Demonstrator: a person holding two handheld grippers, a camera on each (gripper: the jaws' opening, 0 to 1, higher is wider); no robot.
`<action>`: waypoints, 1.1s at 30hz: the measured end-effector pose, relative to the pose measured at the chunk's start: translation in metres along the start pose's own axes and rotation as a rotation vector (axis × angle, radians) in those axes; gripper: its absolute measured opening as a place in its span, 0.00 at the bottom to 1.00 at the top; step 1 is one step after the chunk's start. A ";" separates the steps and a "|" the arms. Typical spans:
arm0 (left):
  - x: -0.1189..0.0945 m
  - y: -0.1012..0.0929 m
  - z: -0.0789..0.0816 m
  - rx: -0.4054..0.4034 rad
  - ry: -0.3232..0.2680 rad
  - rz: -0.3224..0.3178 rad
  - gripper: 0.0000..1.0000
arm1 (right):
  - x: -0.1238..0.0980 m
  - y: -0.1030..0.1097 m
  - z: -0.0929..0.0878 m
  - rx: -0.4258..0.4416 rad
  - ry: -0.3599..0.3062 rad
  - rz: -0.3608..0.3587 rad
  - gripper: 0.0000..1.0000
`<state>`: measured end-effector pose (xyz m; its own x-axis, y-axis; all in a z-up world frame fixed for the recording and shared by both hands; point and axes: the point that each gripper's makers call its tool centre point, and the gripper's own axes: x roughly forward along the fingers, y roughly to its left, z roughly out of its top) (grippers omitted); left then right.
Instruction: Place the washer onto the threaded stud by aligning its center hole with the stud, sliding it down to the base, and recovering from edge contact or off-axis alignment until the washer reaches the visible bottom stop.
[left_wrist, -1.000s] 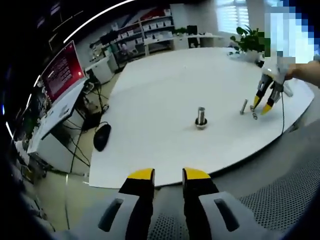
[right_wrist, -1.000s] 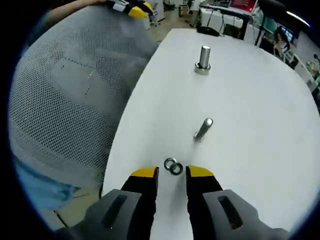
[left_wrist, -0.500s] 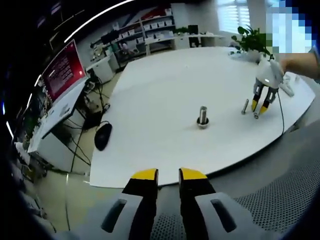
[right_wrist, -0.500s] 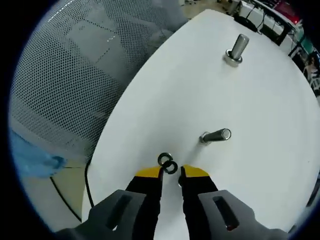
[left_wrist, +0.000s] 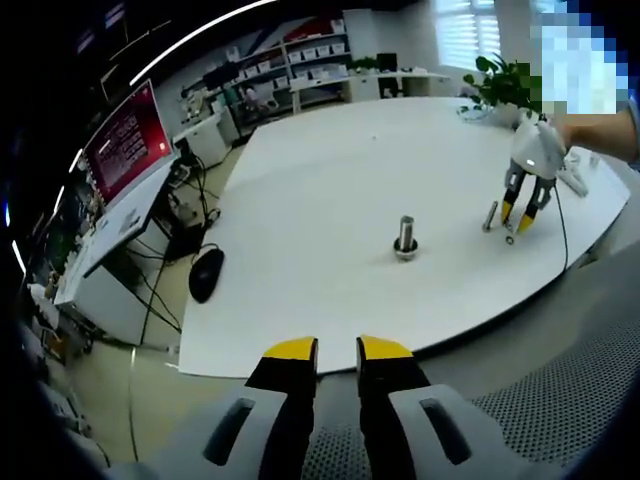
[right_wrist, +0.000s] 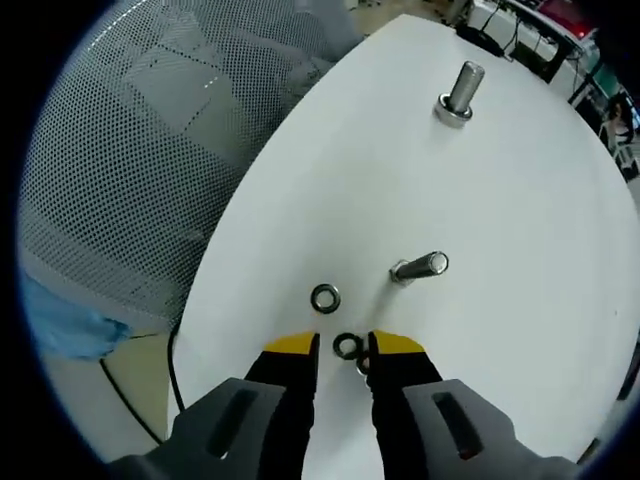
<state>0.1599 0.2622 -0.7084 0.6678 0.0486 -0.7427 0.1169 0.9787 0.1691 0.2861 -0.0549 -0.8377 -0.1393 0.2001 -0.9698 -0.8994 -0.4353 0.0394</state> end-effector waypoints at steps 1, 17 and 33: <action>0.000 0.000 0.000 -0.001 -0.001 0.000 0.13 | 0.001 0.000 -0.002 -0.006 0.007 0.000 0.22; -0.001 0.000 0.000 -0.002 -0.003 -0.001 0.13 | -0.010 -0.009 0.003 0.039 -0.027 -0.066 0.13; 0.000 0.001 0.000 -0.001 0.000 -0.001 0.12 | -0.051 -0.034 0.046 0.069 -0.066 -0.133 0.13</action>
<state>0.1597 0.2634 -0.7081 0.6680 0.0477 -0.7426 0.1164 0.9790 0.1676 0.3042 -0.0096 -0.7788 -0.0421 0.3104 -0.9497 -0.9379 -0.3399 -0.0695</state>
